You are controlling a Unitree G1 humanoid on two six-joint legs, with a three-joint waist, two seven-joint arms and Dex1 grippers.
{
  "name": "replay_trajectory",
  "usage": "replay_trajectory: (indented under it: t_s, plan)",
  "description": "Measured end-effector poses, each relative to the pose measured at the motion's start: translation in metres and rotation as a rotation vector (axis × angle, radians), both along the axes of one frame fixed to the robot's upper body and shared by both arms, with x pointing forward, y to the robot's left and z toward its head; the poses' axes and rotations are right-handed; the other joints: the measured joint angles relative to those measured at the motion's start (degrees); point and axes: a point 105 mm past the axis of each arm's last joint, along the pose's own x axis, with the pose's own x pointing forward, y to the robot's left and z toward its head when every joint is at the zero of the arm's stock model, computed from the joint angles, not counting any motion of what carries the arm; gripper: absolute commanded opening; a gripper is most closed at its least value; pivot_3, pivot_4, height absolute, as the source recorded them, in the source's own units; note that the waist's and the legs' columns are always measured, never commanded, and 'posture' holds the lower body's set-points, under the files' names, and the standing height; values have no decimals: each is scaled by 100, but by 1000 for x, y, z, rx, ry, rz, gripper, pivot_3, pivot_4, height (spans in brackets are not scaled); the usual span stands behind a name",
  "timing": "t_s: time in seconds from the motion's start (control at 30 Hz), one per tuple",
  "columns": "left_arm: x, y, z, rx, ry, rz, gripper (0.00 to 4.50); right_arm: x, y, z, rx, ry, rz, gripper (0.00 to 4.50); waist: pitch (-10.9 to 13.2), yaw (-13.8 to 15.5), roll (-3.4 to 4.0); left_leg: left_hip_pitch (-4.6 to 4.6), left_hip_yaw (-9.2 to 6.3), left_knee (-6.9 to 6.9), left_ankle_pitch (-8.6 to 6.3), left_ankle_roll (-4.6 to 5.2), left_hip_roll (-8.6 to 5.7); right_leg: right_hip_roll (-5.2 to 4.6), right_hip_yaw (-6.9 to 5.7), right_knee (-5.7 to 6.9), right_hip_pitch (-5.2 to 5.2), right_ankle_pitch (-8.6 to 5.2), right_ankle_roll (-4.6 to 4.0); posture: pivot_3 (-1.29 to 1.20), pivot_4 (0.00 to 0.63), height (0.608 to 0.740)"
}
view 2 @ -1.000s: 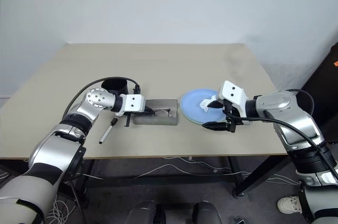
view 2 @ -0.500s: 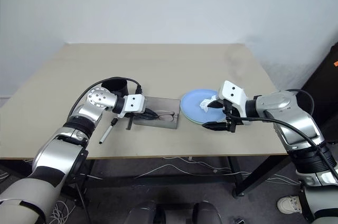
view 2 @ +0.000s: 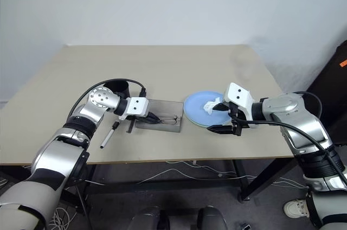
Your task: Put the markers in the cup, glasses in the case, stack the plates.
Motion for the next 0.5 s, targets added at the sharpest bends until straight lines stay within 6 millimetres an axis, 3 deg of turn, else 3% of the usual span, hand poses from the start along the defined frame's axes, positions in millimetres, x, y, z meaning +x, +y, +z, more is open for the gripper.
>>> replay_trajectory:
  t_s: [0.13, 0.23, 0.43, 0.5]
  plan:
    - [4, 2, -2, 22, -16, 28, 22, 0, 0, 0, 0, 0, 0, 4060, 0, 1, 0, 0, 0, 0, 0, 0, -1, 0, 0, 0, 0, 0, 0, 0, 0, 737]
    - [6, 7, -4, 47, -8, 47, 684, 0, 0, 0, 0, 0, 0, 4060, 0, 0, 0, -1, 0, 0, -1, 0, 0, 0, 0, 0, -1, 0, 0, 0, 0, 737]
    - [6, 12, -9, 73, -11, 62, 2637, 0, 0, 0, 1, 0, 0, 4060, 1, 22, -1, -3, -2, 1, -2, -2, 2, -3, 0, 0, -2, 0, 0, 0, 0, 737]
    - [7, 12, -8, 69, -21, 66, 2637, 0, 1, 0, 4, 0, 2, 4060, 1, 23, -1, -3, -2, 1, -2, -2, 2, -4, 0, -1, -1, 0, 0, 0, 0, 737]
